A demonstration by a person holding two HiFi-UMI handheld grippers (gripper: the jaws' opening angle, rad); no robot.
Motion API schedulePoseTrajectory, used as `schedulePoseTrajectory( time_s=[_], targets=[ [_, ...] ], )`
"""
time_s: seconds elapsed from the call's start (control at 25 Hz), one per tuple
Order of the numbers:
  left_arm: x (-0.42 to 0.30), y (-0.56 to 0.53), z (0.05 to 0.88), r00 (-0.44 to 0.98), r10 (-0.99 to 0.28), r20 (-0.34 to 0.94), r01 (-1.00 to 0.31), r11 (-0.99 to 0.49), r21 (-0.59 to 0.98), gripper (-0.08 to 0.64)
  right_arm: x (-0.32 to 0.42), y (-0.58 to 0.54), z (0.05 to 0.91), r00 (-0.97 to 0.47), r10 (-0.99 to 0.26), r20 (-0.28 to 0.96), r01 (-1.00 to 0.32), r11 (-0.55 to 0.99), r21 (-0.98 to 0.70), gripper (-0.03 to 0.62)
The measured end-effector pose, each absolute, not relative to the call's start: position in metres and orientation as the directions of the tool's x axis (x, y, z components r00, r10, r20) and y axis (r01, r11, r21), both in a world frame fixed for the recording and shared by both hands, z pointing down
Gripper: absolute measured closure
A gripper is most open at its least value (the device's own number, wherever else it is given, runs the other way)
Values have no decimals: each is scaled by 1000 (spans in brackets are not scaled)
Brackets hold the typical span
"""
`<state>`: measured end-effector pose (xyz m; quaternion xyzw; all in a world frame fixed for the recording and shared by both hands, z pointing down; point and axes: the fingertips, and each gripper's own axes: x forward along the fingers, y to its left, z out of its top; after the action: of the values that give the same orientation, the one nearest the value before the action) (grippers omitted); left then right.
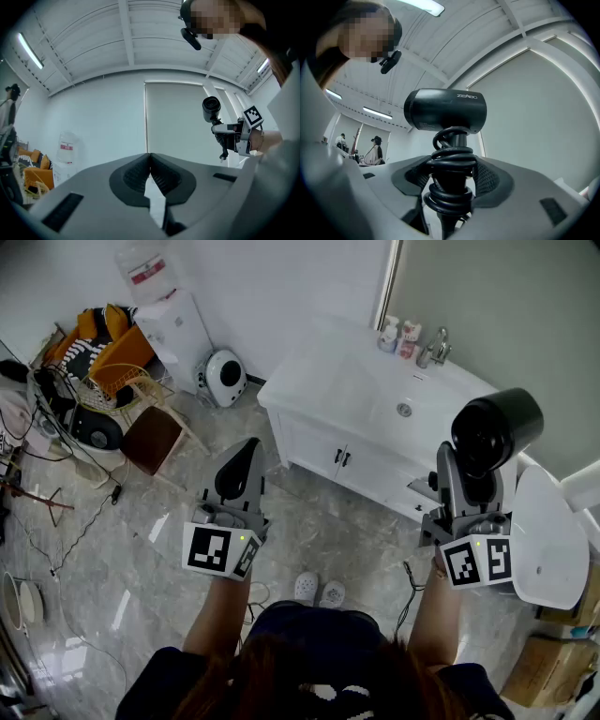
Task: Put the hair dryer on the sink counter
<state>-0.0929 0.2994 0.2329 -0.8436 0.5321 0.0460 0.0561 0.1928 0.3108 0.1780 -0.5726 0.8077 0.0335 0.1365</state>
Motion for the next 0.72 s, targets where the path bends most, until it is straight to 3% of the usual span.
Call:
schedulePoseTrajectory(
  time_s=[0.72],
  targets=[
    [-77,351,229,340,-929,-146,-940,-334,-65,541,219,353,162,-391,-868,-304,-885,446,-135,307]
  ],
)
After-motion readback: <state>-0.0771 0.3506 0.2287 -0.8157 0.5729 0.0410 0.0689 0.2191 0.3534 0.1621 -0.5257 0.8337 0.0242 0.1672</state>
